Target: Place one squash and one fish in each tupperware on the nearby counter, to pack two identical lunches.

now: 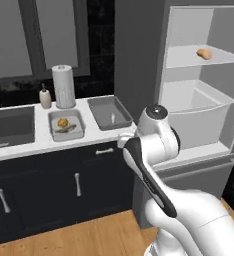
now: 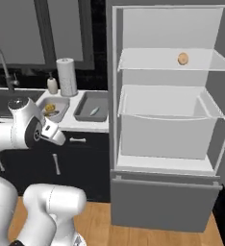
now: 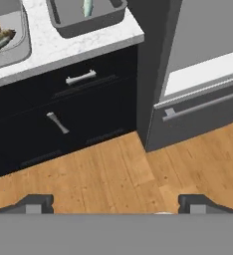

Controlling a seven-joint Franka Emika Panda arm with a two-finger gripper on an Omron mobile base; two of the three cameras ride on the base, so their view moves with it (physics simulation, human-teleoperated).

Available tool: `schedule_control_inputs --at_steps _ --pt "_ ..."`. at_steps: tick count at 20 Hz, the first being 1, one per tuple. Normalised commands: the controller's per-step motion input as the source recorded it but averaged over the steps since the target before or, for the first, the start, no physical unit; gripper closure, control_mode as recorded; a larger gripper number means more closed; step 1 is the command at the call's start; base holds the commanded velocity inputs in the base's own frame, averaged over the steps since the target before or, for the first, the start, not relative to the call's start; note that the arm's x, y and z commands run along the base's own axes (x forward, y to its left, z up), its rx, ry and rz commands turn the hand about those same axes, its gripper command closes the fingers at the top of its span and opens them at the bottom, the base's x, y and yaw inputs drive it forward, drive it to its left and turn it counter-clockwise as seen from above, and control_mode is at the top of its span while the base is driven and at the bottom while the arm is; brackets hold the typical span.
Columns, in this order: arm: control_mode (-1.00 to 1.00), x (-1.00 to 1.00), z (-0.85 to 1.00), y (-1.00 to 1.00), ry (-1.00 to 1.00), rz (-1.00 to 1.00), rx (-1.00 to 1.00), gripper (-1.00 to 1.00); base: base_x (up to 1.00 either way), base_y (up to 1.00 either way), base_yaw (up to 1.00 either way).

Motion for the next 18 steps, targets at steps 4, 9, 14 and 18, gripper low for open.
schedule_control_inputs --at_steps 4,9,14,18 --pt "1.0 0.0 0.0 0.0 0.0 0.0 0.0 -1.0 -0.1 -1.0 0.0" --pt "1.0 0.0 0.0 0.0 0.0 0.0 0.0 -1.0 0.1 -1.0 -0.04" --pt "1.0 0.0 0.0 0.0 0.0 0.0 0.0 -1.0 0.52 -0.65 -0.16" --pt "1.0 0.0 0.0 0.0 0.0 0.0 0.0 -1.0 1.0 -0.01 -0.18"
